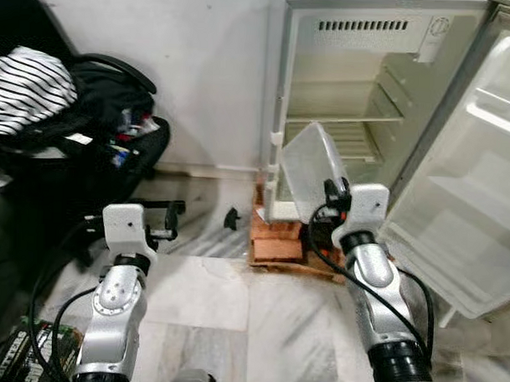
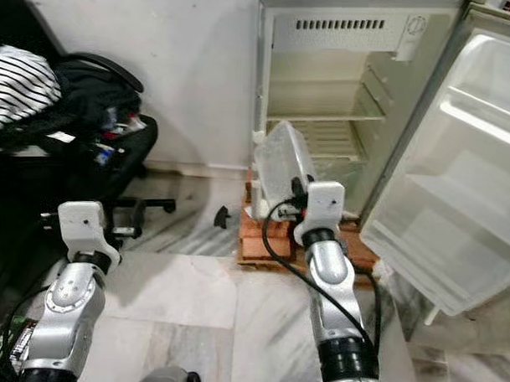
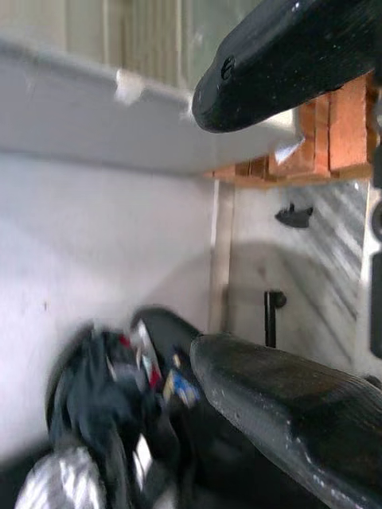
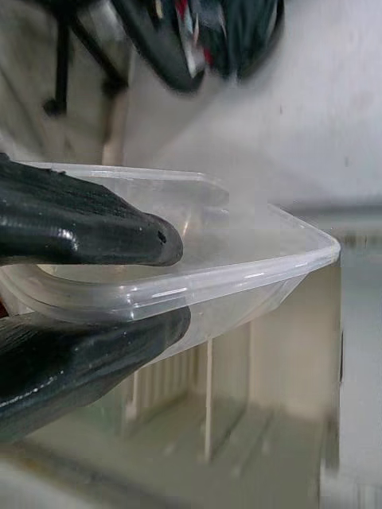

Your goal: Restocking fridge

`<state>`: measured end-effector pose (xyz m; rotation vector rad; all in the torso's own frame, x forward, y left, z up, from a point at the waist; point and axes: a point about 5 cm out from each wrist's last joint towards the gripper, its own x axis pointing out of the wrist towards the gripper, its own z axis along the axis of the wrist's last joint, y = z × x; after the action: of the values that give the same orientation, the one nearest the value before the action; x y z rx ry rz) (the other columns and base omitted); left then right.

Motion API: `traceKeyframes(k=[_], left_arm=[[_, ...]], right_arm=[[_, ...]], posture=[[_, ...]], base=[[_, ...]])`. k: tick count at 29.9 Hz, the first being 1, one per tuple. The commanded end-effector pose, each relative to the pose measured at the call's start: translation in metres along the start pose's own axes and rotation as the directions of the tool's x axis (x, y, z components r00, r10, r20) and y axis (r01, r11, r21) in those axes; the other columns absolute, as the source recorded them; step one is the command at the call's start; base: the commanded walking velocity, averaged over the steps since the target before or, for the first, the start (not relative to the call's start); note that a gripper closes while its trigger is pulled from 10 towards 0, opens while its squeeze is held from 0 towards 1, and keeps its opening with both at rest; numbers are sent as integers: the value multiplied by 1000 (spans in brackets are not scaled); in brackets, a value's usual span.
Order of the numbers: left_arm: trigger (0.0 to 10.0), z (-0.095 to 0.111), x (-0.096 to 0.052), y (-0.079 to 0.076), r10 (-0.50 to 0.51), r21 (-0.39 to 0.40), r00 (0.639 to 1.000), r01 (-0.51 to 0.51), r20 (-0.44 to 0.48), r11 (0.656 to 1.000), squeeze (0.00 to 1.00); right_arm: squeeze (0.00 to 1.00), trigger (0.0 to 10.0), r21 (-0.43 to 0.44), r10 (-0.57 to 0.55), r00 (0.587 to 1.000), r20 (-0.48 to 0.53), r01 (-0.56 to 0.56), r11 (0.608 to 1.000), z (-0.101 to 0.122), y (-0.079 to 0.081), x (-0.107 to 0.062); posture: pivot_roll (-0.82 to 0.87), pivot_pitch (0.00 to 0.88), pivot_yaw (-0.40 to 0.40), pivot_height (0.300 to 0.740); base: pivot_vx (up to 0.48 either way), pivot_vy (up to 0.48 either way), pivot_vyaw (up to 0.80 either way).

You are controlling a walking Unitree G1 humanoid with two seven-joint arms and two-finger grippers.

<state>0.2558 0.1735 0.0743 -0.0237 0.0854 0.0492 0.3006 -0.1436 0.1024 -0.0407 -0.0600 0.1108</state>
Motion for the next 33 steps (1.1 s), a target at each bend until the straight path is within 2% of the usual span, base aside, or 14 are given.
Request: traceKeyframes(k=[1,2,3,8,10,12,15,23,25,28,33], left_arm=[[10000,4,0,-4,-18,-8,1000,19,7,1000,0],[10000,3,1,-4,-20,-8,1000,20,3,1000,0],[10000,3,1,-5,-22,-7,1000,22,1,1000,0],[10000,3,2,-5,-31,-3,1000,31,-3,1000,0],[10000,3,2,-5,-28,0,1000,28,-7,1000,0],[10000,2,2,-6,-32,9,999,32,-10,999,0],[10000,4,3,-8,-45,14,999,45,-7,999,0],[10000,7,2,-6,-29,14,1000,29,-9,999,0],[10000,6,1,-5,-29,13,1000,29,-12,999,0],[10000,6,0,-6,-38,20,999,39,-18,999,0],[10000,3,1,-7,-26,25,999,27,-40,999,0]], right_arm=[[0,10000,-64,-8,999,-40,5,998,-7,-4,-1],[0,10000,-25,-14,995,-104,11,1000,-13,0,-3],[0,10000,57,-1,994,-108,7,998,-15,3,-4],[0,10000,112,-47,993,-107,59,992,-16,0,-2],[0,10000,67,-31,996,-78,36,997,-13,0,-2],[0,10000,86,-13,998,-67,19,996,-12,1,-3],[0,10000,49,-15,998,-55,17,999,-10,0,-2],[0,10000,15,-1,998,-58,2,1000,-4,1,2],[0,10000,18,-17,998,-52,18,1000,-1,1,3],[0,10000,92,-26,1000,-12,27,995,18,5,13],[0,10000,129,-8,999,-38,13,992,22,11,17]], posture=[[90,38,41,740],[88,40,42,740],[87,40,43,740],[83,45,48,740],[84,46,48,740],[87,49,48,740],[93,54,49,740],[105,85,51,740],[105,85,52,740],[104,81,48,740],[104,79,40,740]], base=[[480,0,0],[480,0,0],[480,0,0],[480,0,0],[480,0,0],[480,0,0],[477,0,0],[468,0,0],[442,0,0],[442,0,0],[315,0,0]])
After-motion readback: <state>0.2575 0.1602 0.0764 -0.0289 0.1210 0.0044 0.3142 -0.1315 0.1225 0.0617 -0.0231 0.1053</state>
